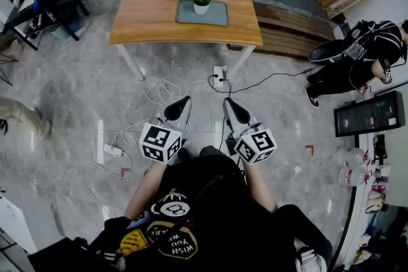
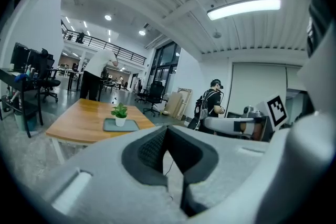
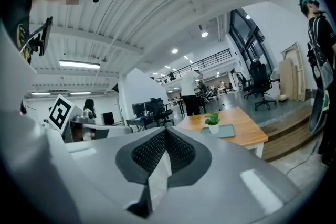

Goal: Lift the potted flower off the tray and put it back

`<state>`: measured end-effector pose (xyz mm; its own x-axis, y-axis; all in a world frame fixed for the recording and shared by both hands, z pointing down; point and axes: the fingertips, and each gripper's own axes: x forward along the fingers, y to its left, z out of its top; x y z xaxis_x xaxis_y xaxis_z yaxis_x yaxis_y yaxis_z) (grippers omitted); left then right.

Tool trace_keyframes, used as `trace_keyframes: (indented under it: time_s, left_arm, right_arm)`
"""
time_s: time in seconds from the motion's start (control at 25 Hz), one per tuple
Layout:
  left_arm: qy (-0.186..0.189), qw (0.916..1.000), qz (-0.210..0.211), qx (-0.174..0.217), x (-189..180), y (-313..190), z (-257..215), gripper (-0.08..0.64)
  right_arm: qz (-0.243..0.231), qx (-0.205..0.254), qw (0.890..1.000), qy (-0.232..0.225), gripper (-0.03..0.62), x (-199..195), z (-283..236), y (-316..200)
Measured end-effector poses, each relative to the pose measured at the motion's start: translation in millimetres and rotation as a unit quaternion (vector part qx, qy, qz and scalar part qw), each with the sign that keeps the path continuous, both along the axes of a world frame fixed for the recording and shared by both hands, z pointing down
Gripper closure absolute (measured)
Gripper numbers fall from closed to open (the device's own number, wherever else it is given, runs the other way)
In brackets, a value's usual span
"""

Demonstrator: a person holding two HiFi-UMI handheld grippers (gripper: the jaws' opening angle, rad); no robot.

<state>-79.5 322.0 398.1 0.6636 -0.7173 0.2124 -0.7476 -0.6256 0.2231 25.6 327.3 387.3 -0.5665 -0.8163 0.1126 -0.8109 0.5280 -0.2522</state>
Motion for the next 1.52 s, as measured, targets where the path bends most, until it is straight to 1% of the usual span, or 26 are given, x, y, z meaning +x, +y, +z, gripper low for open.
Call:
trace_keyframes:
  time_s: [0.16, 0.28, 0.36, 0.48, 0.64, 0.72, 0.84, 0.96, 1.04, 1.24, 1.36, 1.52]
  left_arm:
    - [-0.014, 0.9999, 0.005, 0.004, -7.5, -8.5, 10.3, 0.564]
    - [-0.01, 0.9998, 0.017, 0.008, -3.9, -23.1, 16.0, 0.564]
    - [-0.019, 0.9995, 0.018, 0.017, 2.8, -38.4, 19.4, 0.565]
    - [-0.026, 0.9992, 0.021, 0.021, 21.3, -72.2, 24.2, 0.565]
    - [-0.003, 0.9991, 0.042, -0.005, 56.0, -124.7, 30.4, 0.565]
    - [-0.008, 0.9986, 0.05, -0.011, 75.2, -150.3, 37.7, 0.565]
    - [-0.027, 0.9986, 0.044, -0.011, 96.7, -186.7, 49.4, 0.565]
    - [-0.031, 0.9992, 0.026, -0.005, 107.4, -222.3, 62.8, 0.565]
    - [-0.035, 0.9992, 0.018, -0.003, 109.0, -246.7, 73.4, 0.565]
    - [-0.038, 0.999, 0.007, -0.022, 100.3, -307.7, 100.1, 0.563]
    - [-0.046, 0.9986, 0.002, -0.025, 85.8, -354.0, 117.5, 0.565]
    - [-0.063, 0.998, 0.007, -0.01, 67.3, -424.8, 140.9, 0.565]
  right_arm:
    - [-0.003, -0.023, 1.0, 0.0, 0.592, -2.8, 13.2, -7.0]
    - [-0.005, -0.011, 1.0, 0.004, 0.592, -1.1, 15.6, -19.7]
    - [-0.013, -0.011, 1.0, -0.003, 0.592, 0.7, 18.6, -33.1]
    - [-0.026, -0.02, 0.999, -0.013, 0.592, 7.8, 27.0, -64.8]
    - [-0.03, -0.023, 0.999, -0.013, 0.592, 24.2, 33.1, -120.6]
    - [-0.036, -0.027, 0.999, -0.01, 0.592, 34.0, 40.6, -147.7]
    - [-0.05, -0.038, 0.998, -0.003, 0.592, 46.5, 57.2, -184.7]
    - [-0.059, -0.05, 0.997, 0.002, 0.592, 56.5, 75.4, -220.4]
    - [-0.058, -0.056, 0.997, 0.007, 0.592, 60.1, 87.7, -246.1]
    - [-0.051, -0.069, 0.996, 0.018, 0.592, 55.2, 121.9, -314.7]
    - [-0.053, -0.072, 0.996, 0.024, 0.592, 38.7, 143.6, -364.5]
    - [-0.052, -0.065, 0.996, 0.038, 0.582, 11.8, 177.7, -436.1]
